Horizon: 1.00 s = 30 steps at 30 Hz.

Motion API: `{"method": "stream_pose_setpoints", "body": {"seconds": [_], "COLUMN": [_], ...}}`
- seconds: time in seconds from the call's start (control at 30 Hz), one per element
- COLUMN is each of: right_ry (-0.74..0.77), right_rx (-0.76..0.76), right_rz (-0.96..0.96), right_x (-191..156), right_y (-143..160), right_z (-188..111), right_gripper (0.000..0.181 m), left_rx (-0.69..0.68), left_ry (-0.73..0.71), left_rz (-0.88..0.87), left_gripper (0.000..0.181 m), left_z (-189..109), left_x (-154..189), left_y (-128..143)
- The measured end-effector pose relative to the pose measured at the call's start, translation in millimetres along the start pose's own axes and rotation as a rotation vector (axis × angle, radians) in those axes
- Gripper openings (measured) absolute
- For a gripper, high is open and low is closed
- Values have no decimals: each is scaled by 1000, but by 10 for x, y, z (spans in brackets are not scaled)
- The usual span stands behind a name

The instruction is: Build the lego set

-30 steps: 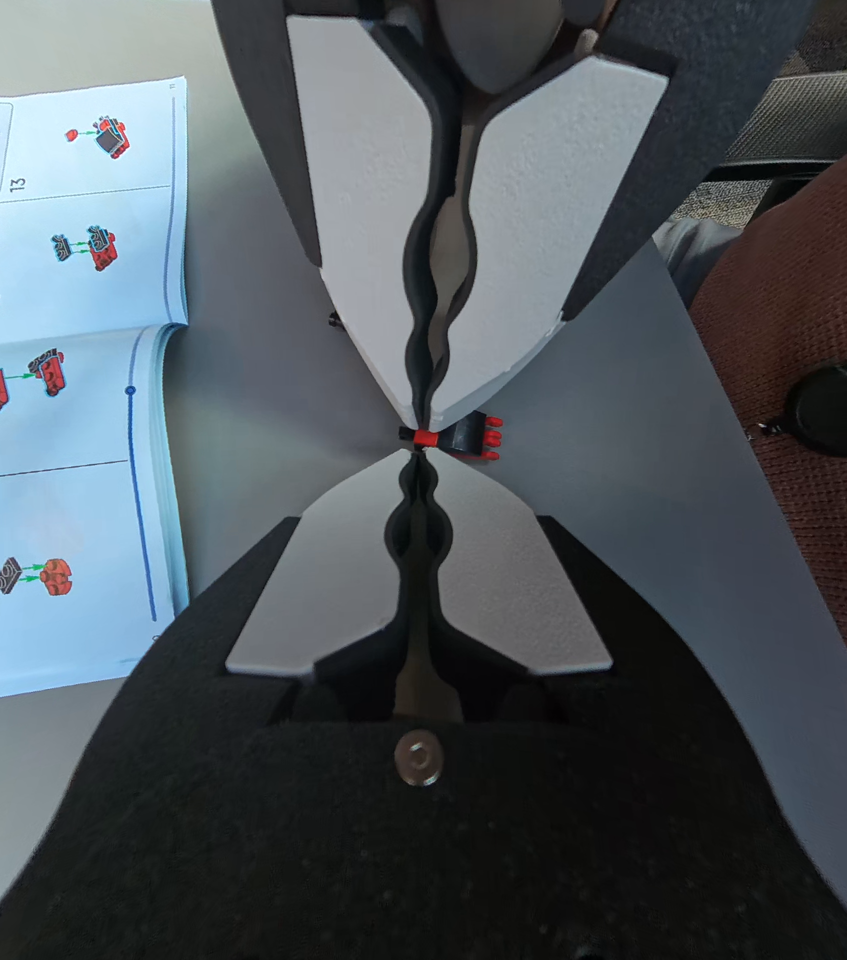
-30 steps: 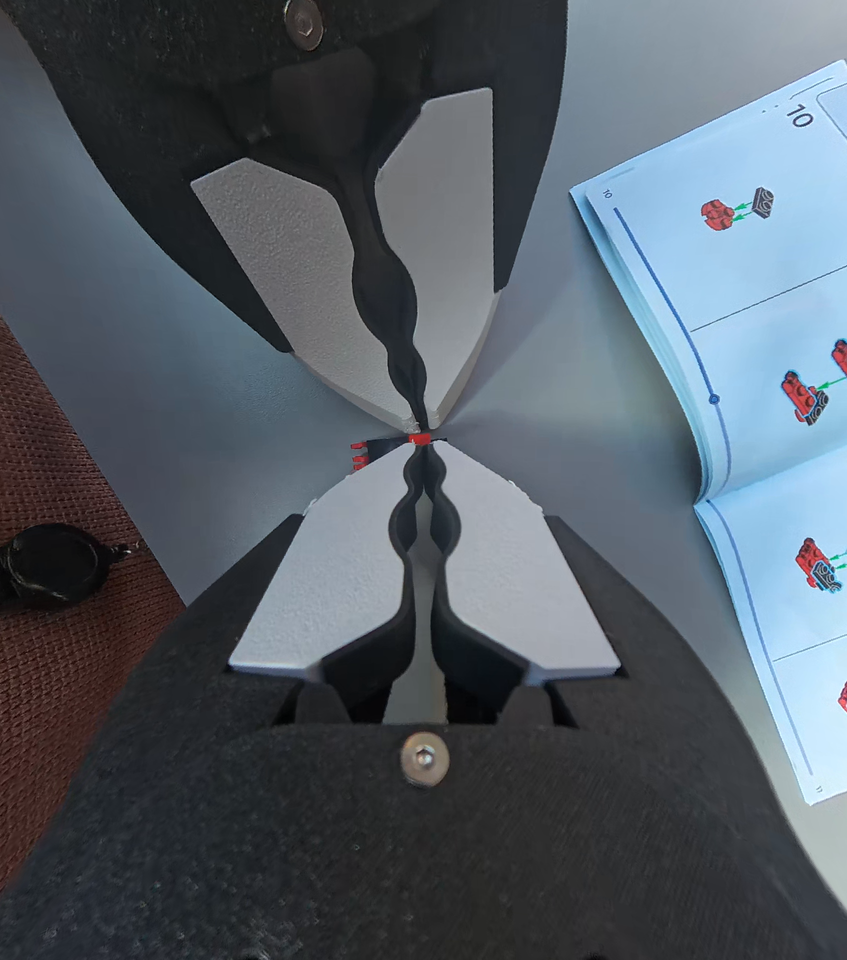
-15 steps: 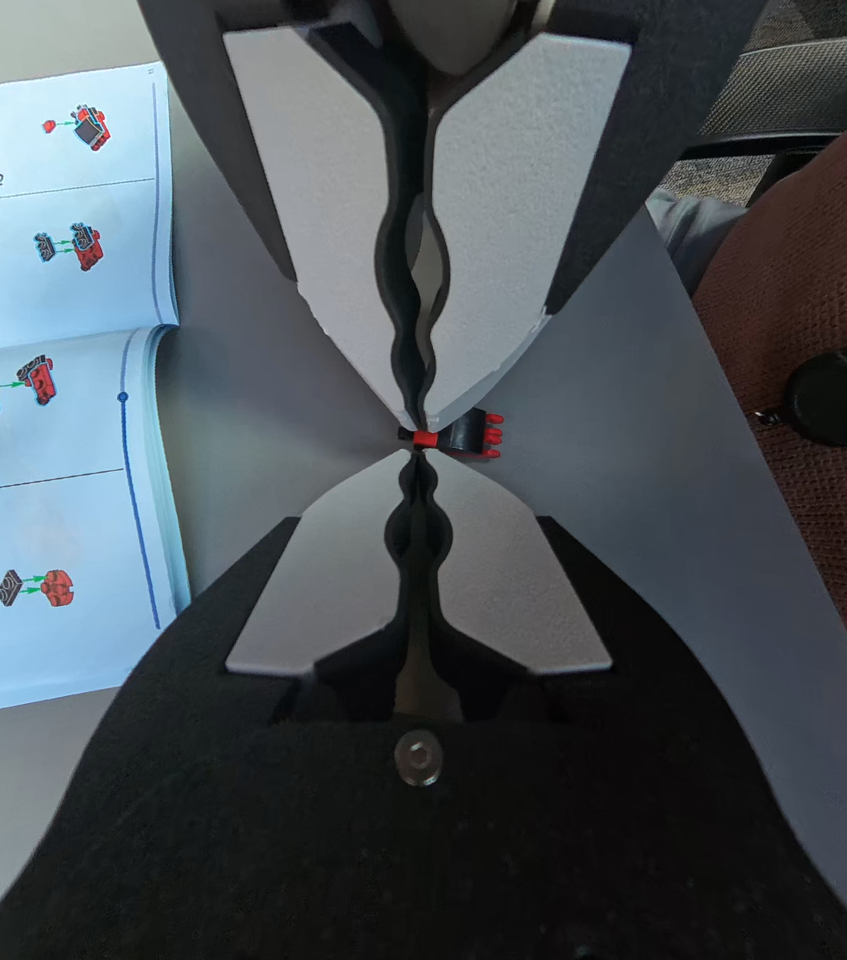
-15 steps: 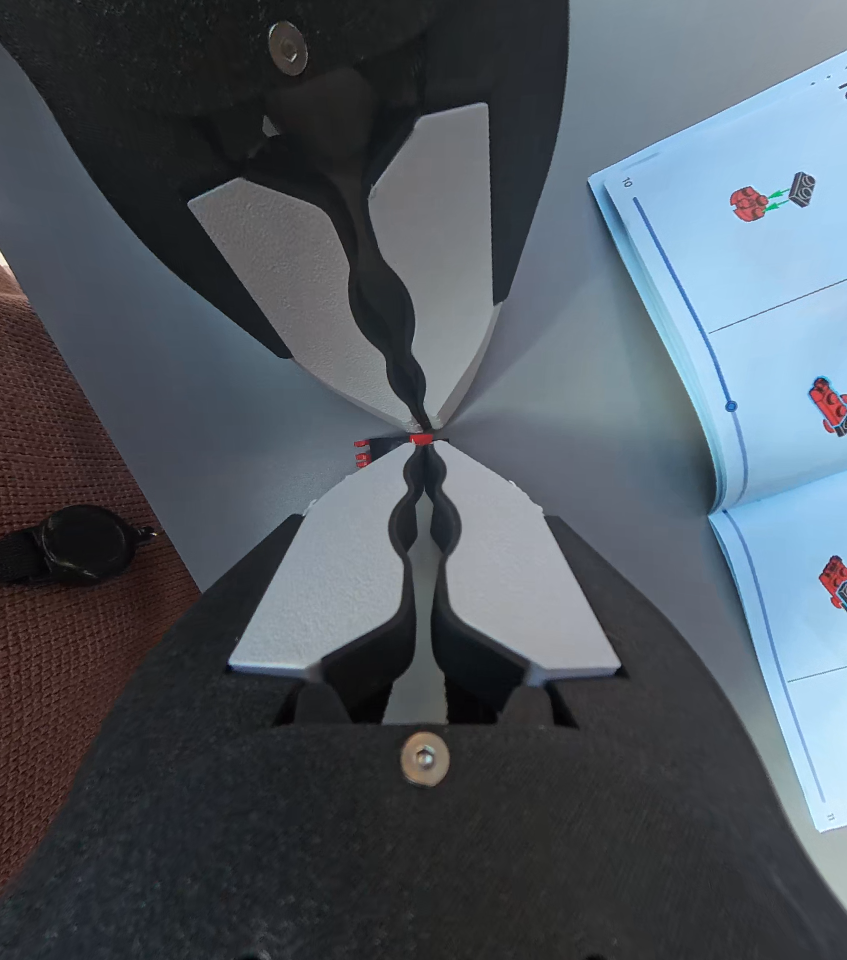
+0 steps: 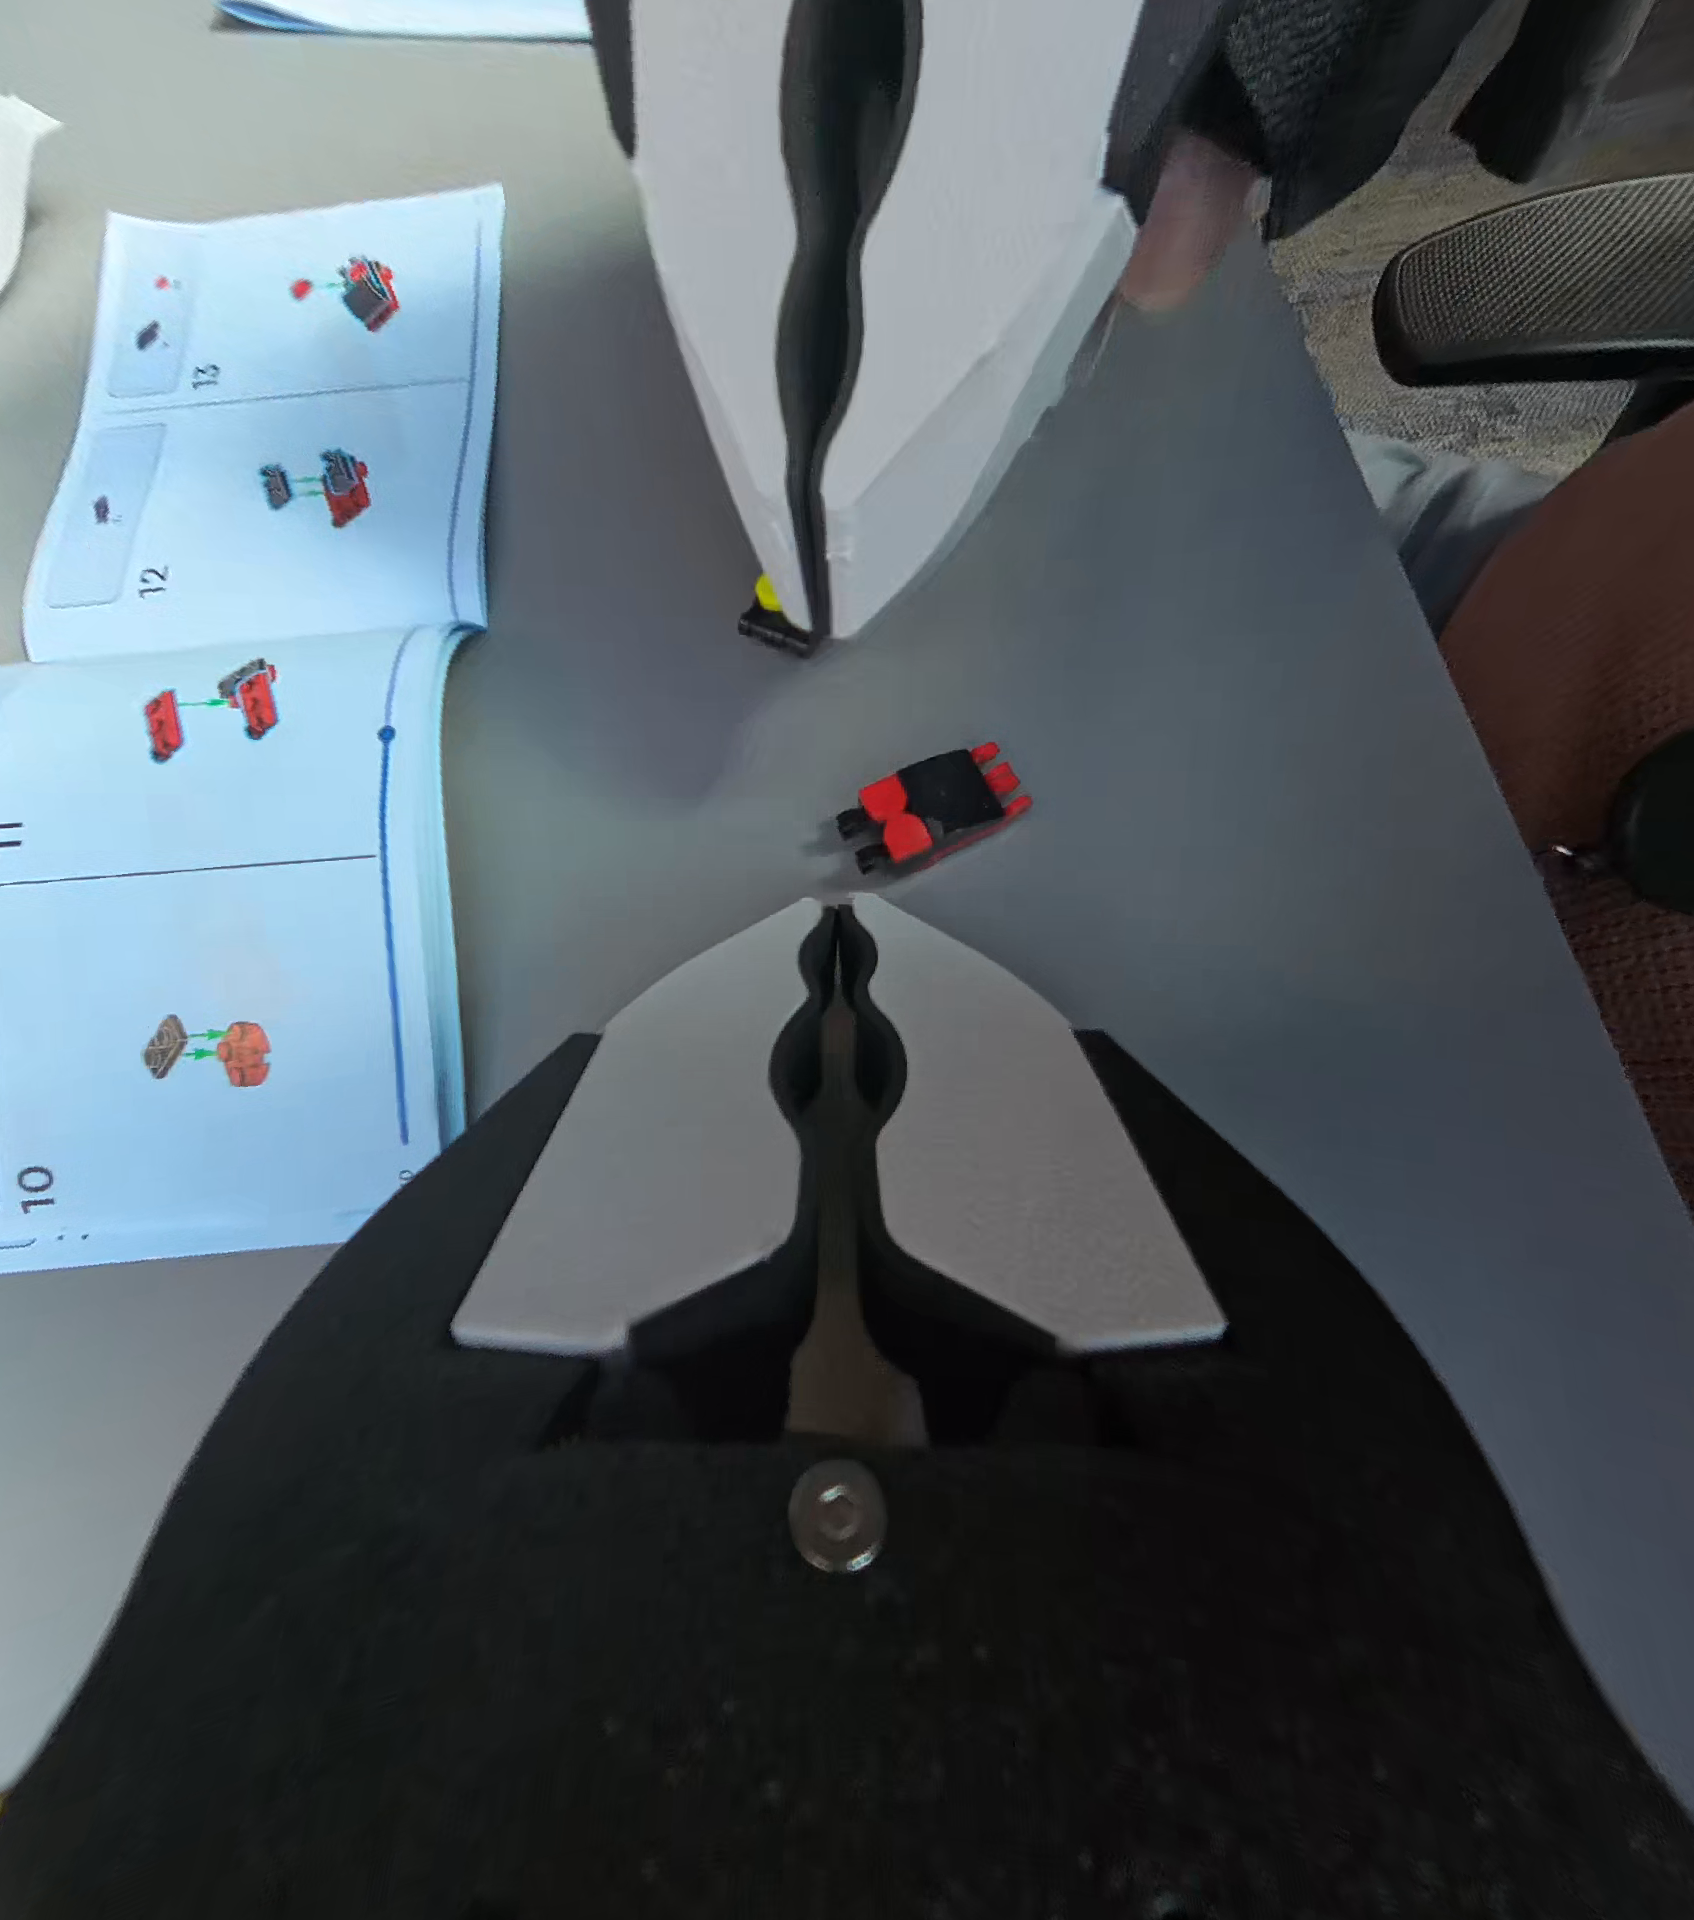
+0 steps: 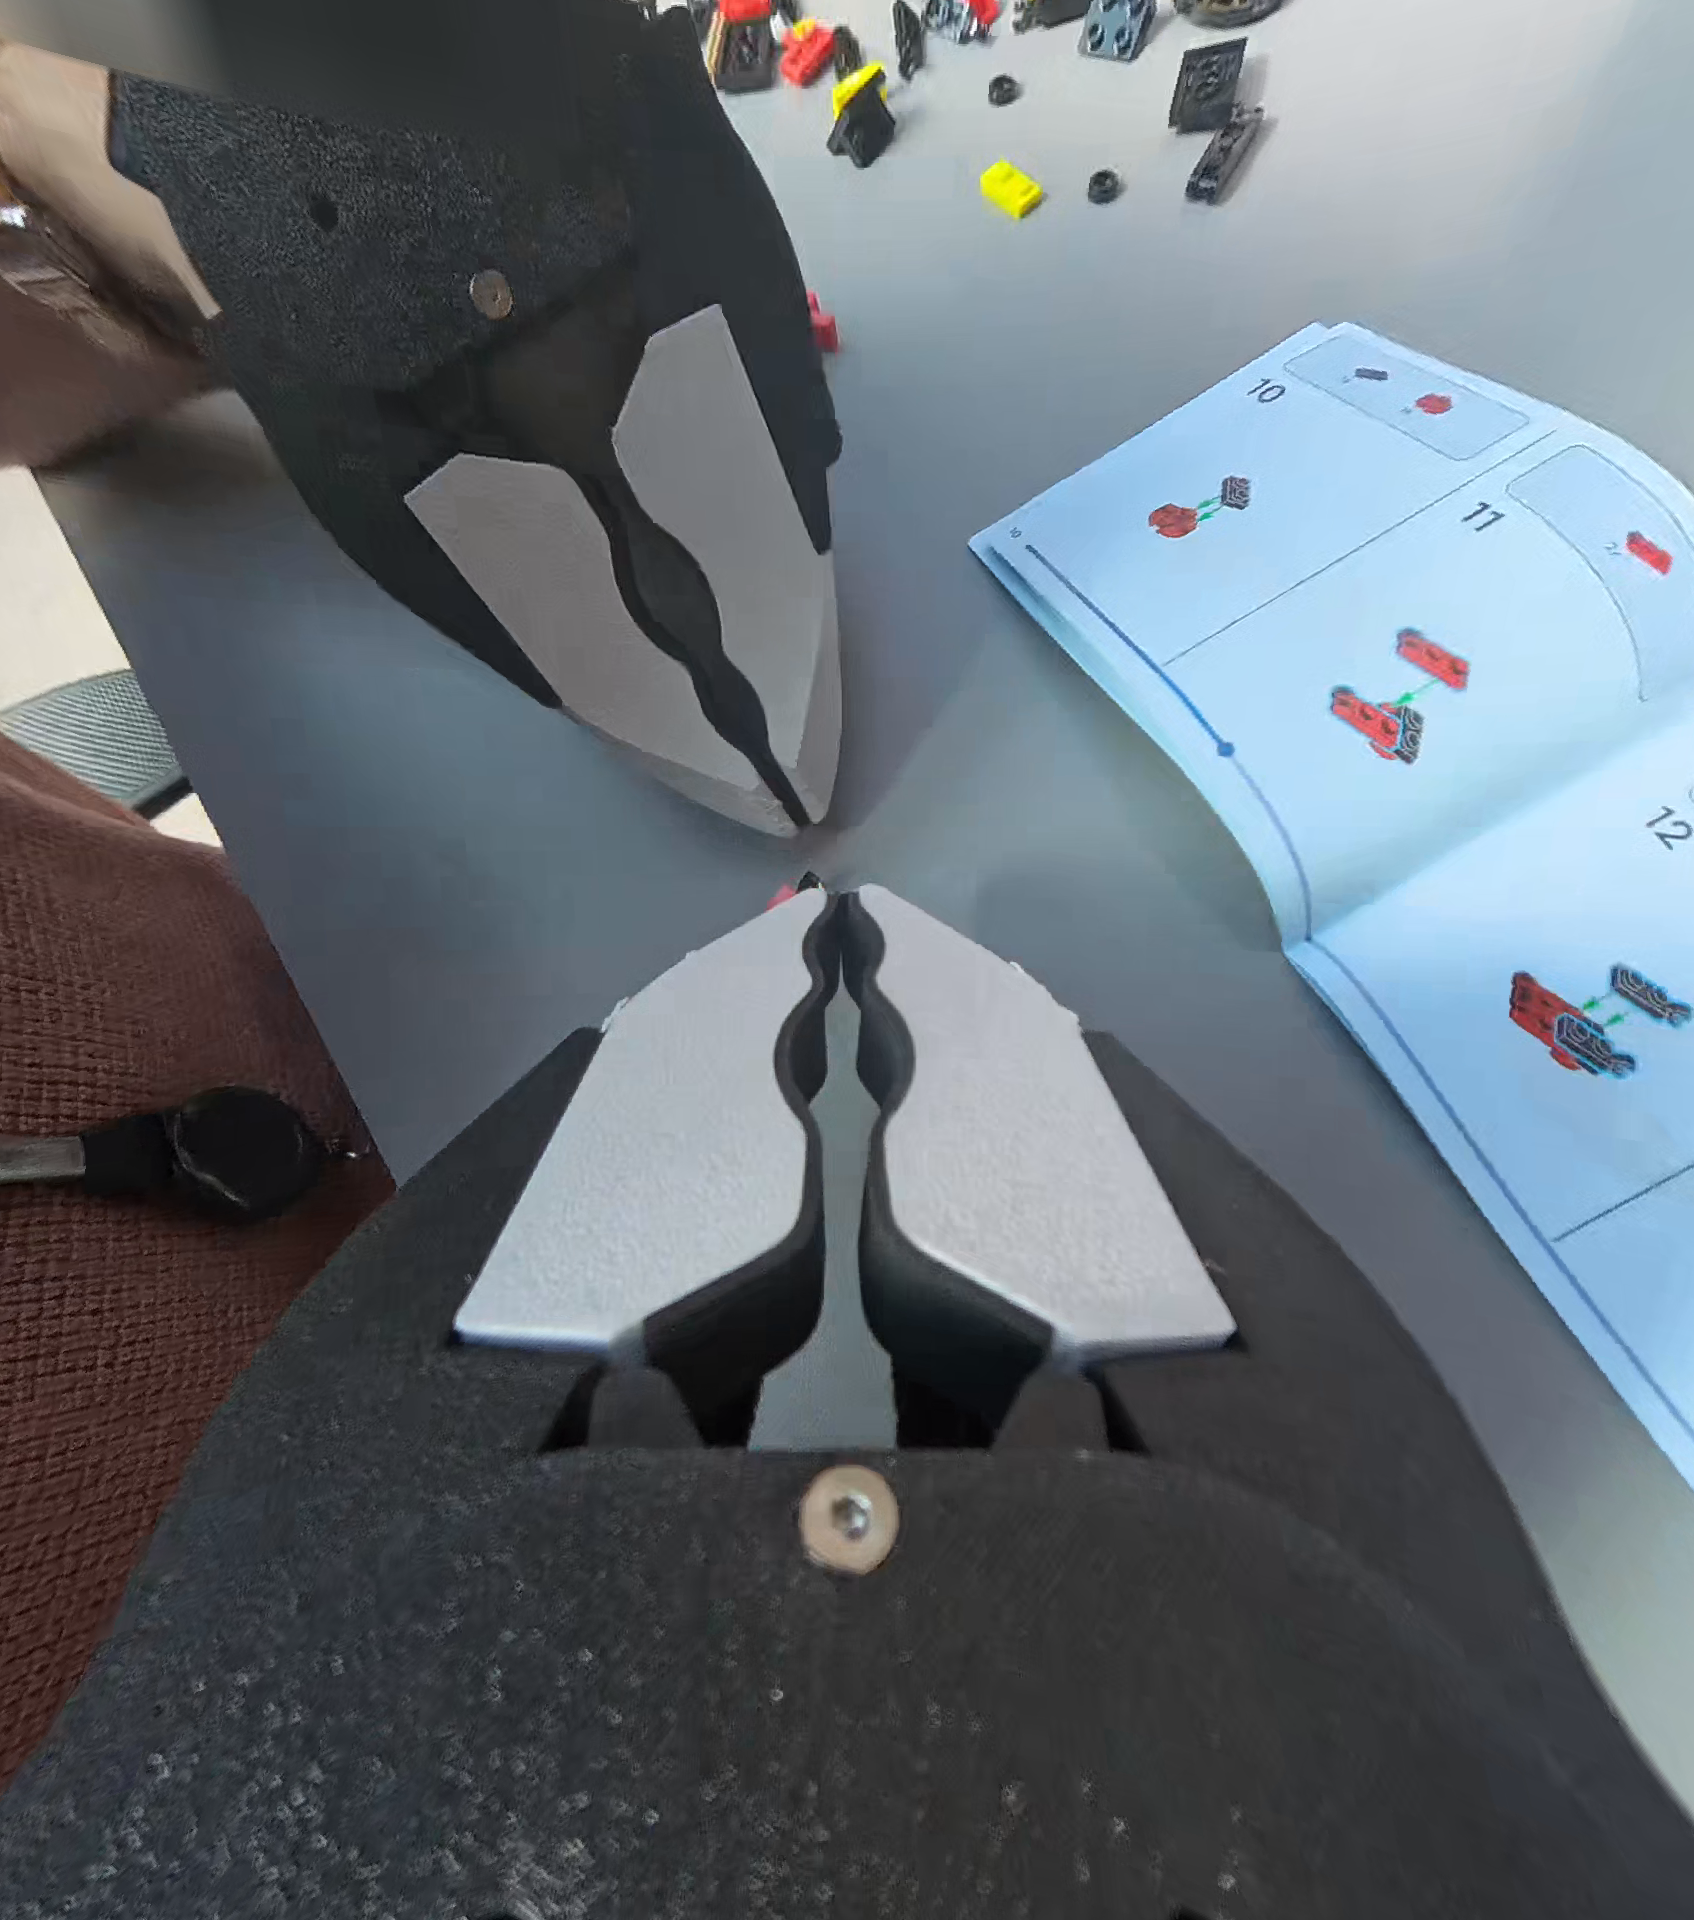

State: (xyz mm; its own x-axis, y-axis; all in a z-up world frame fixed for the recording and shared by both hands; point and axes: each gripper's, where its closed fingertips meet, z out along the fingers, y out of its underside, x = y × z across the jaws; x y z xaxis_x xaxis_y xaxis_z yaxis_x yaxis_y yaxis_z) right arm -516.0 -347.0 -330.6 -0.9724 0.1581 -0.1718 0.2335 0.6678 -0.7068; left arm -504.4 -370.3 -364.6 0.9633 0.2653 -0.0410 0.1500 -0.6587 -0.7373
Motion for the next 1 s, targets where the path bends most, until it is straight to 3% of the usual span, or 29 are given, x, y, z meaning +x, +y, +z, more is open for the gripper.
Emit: {"method": "stream_pose_setpoints", "body": {"seconds": [0.03,0.1,0.17,0.2,0.3,0.37,0.43,0.5,0.6,0.63,0.7,0.77,0.87,0.9,1.0], "right_ry": [-9,30,24,7,-128,-256,-352,-381,-391,-395,-365,-356,-291,-289,-306], "right_rx": [23,120,414,612,1175,1481,1659,1740,1805,1815,1832,1788,1822,1817,1807], "right_rz": [12,39,72,87,164,199,197,191,193,188,133,73,95,89,54], "right_x": [-3,124,241,296,493,646,771,866,912,899,835,735,765,765,713], "right_y": [24,1,-308,-515,-1068,-1299,-1444,-1561,-1643,-1648,-1627,-1638,-1593,-1577,-1546], "right_z": [-49,-207,-602,-906,-2009,-2720,-3200,-3454,-3645,-3675,-3713,-3696,-3756,-3763,-3790], "right_gripper": [0,0,0,0,0,9,11,17,30,30,0,0,15,0,1], "left_rx": [26,59,172,306,980,1437,1681,1773,1819,1826,1807,1790,1812,1797,1791], "left_ry": [-12,-67,-171,-218,-232,-62,56,82,77,82,31,72,101,81,73], "left_rz": [-11,-30,-74,-109,-238,-286,-304,-250,-232,-229,-210,-159,-218,-216,-205], "left_gripper": [0,1,4,8,16,15,16,22,28,22,11,0,6,4,3], "left_z": [-49,-168,-396,-578,-1533,-2358,-2916,-3182,-3282,-3271,-3181,-3100,-3055,-3024,-2988], "left_x": [-22,-124,-313,-420,-732,-858,-1051,-1168,-1242,-1232,-1214,-1118,-1147,-1158,-1141], "left_y": [-36,-91,-263,-455,-1294,-1734,-1996,-2227,-2492,-2552,-2638,-2718,-2753,-2763,-2791]}}
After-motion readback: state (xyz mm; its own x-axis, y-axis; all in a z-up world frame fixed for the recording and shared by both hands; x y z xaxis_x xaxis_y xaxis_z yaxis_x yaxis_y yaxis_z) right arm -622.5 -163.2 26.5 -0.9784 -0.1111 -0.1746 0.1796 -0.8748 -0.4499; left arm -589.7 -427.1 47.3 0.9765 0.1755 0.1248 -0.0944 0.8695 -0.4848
